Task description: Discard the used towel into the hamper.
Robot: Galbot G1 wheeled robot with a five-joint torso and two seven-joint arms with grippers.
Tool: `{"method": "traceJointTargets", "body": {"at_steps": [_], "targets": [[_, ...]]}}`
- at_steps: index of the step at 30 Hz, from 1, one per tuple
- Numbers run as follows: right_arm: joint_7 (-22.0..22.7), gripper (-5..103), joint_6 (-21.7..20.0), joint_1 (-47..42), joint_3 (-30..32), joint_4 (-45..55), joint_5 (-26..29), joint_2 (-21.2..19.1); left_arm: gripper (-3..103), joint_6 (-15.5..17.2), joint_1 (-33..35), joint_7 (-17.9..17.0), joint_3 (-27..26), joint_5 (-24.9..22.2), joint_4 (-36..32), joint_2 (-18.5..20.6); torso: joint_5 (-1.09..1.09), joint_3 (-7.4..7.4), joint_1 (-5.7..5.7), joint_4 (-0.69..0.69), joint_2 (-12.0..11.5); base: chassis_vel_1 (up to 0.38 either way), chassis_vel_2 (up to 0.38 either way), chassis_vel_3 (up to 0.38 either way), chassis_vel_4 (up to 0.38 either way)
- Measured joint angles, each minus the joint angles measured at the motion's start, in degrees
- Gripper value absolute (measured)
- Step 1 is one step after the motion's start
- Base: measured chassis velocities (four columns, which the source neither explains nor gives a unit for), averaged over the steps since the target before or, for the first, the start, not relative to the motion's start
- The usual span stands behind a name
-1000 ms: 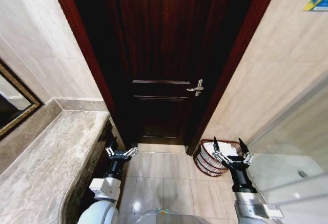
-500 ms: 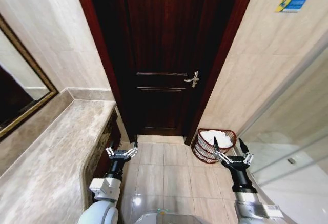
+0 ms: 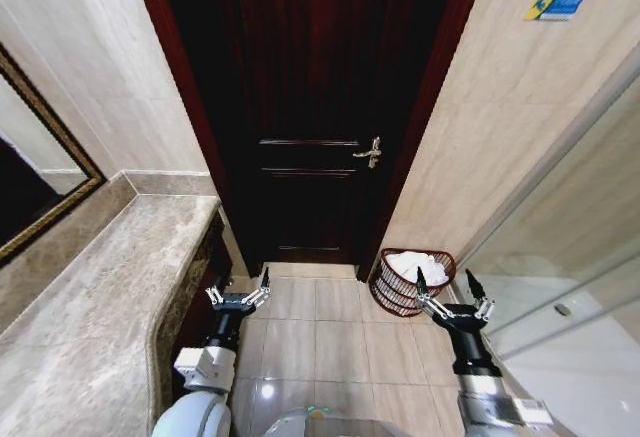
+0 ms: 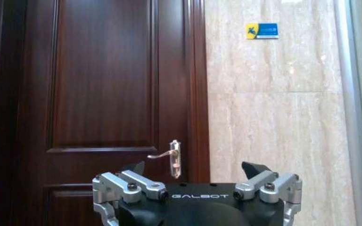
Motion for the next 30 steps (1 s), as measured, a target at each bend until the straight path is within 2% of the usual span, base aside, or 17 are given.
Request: {"method": "traceJointTargets", "body": {"at_steps": [9,30], "targets": [[0.0,100,0.0,0.0,0.0,0.0,0.0,0.0,100,0.0,0.0,0.0,0.0,0.0,0.0,0.0,0.02,0.00,-0.01,-0.01,0.0,-0.107,-0.161,0.109,0.110],[0.0,100,0.0,0.0,0.0,0.0,0.0,0.0,100,0.0,0.0,0.0,0.0,0.0,0.0,0.0,0.01,0.00,-0.01,-0.01,0.0,0.017,0.014,-0.003,-0.005]]}}
